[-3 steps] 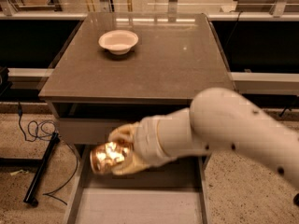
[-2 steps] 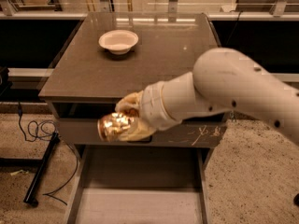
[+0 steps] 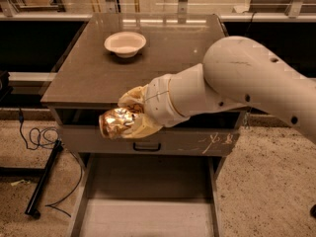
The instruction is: Pick orange can from middle drawer and place on counter
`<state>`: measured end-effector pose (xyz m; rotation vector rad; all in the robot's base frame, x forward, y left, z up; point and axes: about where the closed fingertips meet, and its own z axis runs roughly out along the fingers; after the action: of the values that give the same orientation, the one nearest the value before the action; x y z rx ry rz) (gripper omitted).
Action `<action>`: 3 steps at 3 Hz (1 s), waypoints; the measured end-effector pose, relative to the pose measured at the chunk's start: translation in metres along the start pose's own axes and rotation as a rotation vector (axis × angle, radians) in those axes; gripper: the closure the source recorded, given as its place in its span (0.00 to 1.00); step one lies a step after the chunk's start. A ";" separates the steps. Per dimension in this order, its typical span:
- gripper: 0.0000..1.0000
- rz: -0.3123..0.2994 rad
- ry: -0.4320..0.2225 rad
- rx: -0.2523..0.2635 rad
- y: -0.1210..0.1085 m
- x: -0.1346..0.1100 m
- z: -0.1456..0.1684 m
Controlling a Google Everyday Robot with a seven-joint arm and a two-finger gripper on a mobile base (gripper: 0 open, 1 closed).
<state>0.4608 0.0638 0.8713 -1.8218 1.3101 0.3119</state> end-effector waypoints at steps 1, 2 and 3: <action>1.00 -0.013 0.037 0.028 -0.024 0.012 -0.017; 1.00 -0.014 0.074 0.074 -0.061 0.033 -0.037; 1.00 -0.005 0.110 0.113 -0.091 0.053 -0.056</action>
Offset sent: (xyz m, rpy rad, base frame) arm 0.1069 -0.0818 0.0524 -0.0468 -0.1103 -0.1427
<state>0.5472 -0.0042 0.9163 -1.7677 1.3701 0.1340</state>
